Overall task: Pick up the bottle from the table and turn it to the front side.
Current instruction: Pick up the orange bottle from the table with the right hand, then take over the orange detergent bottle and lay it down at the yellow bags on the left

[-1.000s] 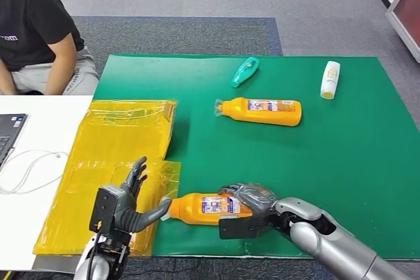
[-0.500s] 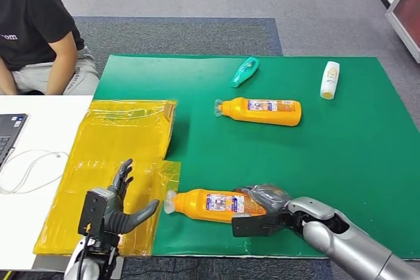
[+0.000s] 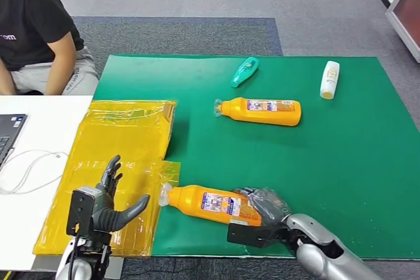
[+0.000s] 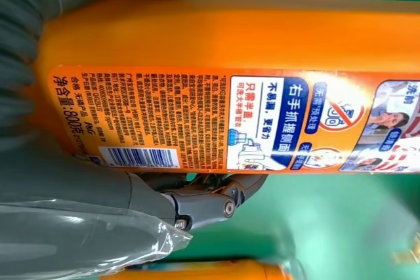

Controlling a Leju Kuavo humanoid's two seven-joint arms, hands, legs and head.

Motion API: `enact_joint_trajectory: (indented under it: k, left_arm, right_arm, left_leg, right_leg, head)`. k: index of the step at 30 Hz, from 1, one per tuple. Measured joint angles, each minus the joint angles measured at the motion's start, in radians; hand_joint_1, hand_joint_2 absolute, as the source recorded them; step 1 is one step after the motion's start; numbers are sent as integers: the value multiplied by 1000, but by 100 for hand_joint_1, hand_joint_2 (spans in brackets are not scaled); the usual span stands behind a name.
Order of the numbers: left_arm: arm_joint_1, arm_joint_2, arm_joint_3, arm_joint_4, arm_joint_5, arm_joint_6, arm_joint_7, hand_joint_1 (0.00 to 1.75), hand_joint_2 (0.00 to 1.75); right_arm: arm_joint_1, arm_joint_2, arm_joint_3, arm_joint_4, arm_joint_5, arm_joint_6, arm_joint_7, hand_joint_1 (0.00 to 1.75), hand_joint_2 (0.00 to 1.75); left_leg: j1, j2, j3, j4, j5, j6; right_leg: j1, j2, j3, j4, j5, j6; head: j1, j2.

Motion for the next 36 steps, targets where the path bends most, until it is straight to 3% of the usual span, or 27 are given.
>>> enact_joint_trajectory:
  k: [4,7,15,22,29,36]
  left_arm:
    - [17,-13,4,-21,113,-32,-20,0,175]
    - [23,-21,4,-33,308,-127,-82,0,175]
    - [-1,-42,-27,-47,631,-354,-86,0,175]
    - [-60,-44,-104,-33,590,-418,-62,0,175]
    - [-157,-28,-169,-4,484,-454,-67,0,175]
    - [-243,-21,-205,36,480,-464,-40,0,175]
  right_arm:
    - [121,95,-112,-51,-106,-60,-107,175,175]
    - [176,153,-175,-84,-171,-81,-199,175,175]
    - [198,241,-250,-142,-248,-83,-241,175,175]
    - [186,281,-243,-124,-163,-105,-258,175,175]
    - [166,288,-208,-102,-122,-118,-271,175,175]
    - [152,288,-182,-81,-120,-113,-291,169,175]
  left_leg:
    - [0,0,-1,0,-1,-1]
    - [0,0,-2,0,-1,-1]
    - [0,0,-2,0,-1,-1]
    - [0,0,-3,0,0,-1]
    - [0,0,-3,0,0,-1]
    - [0,0,-3,0,0,-1]
  right_leg:
    - [0,0,-1,0,-1,-1]
    - [0,0,-3,0,-2,-2]
    - [0,0,-3,0,-1,-1]
    - [0,0,-3,0,-1,-1]
    - [0,0,-3,0,-1,-1]
    - [0,0,-3,0,-1,-1]
  head:
    - [0,0]
    - [0,0]
    - [0,0]
    - [0,0]
    - [0,0]
    - [0,0]
